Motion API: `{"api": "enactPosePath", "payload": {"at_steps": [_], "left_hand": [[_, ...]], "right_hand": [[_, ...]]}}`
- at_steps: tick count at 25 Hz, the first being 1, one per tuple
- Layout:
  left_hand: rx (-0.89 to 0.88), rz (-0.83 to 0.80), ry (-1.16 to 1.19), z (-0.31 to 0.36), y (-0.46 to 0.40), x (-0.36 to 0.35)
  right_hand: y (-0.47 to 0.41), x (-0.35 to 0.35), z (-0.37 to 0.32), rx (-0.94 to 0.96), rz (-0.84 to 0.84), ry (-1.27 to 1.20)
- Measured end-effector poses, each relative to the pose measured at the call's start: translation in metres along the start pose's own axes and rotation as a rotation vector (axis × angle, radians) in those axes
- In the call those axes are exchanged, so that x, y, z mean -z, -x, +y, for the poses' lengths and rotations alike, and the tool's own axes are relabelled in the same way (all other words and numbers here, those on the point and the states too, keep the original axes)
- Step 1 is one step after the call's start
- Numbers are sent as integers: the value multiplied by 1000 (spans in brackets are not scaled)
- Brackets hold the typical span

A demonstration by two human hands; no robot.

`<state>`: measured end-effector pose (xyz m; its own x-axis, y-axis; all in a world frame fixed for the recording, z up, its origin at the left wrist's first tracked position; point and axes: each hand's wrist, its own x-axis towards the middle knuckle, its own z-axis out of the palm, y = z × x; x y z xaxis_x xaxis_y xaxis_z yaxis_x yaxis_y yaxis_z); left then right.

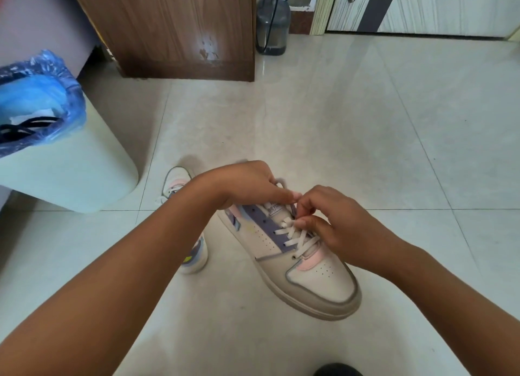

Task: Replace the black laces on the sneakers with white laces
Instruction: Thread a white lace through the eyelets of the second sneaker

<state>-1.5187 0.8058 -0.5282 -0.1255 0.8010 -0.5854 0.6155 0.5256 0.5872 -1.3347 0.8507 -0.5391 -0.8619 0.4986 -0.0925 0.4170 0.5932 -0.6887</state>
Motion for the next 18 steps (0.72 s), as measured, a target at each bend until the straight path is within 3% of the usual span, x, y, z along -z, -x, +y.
{"api": "enactPosePath", "payload": {"at_steps": [4, 13, 16, 18], "left_hand": [[21, -51, 64, 5, 8, 7], [-4, -8, 13, 14, 16, 12], [-26, 54, -44, 14, 17, 12], [-20, 61, -50, 14, 18, 12]], "right_hand": [[-1, 12, -4, -4, 146, 64], [5, 28, -9, -25, 28, -107], [4, 28, -6, 67, -64, -3], [2, 25, -3, 177, -25, 93]]}}
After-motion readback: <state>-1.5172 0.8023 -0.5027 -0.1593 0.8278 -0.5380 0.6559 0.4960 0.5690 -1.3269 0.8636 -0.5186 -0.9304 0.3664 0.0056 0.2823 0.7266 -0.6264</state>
